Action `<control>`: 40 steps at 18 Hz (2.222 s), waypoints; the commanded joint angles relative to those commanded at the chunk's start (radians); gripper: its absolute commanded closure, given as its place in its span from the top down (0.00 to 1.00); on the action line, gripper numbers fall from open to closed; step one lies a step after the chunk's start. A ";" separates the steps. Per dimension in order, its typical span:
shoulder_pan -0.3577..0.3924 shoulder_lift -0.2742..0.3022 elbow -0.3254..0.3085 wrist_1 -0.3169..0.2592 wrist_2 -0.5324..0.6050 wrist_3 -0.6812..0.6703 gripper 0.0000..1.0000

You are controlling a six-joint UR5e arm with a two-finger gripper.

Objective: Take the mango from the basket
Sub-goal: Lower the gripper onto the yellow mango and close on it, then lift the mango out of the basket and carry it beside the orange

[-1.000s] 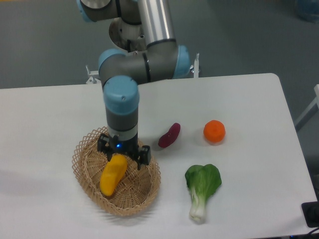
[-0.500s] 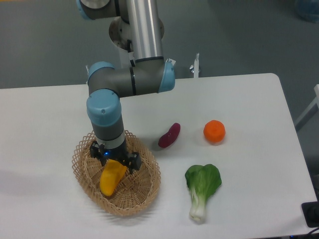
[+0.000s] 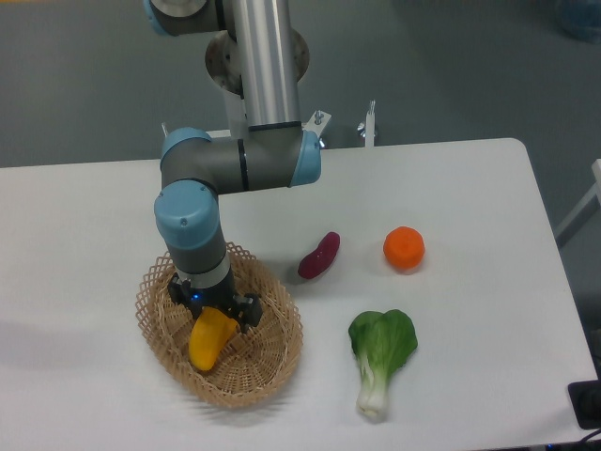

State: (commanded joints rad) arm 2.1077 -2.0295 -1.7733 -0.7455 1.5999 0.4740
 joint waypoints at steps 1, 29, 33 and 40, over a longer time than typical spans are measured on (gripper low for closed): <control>0.000 0.002 0.000 0.000 0.000 0.000 0.53; 0.399 0.222 0.081 -0.098 -0.209 0.394 0.45; 0.472 0.232 0.094 -0.155 -0.212 0.559 0.45; 0.560 0.264 0.094 -0.235 -0.215 0.756 0.45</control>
State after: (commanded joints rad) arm 2.6676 -1.7656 -1.6797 -0.9802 1.3852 1.2301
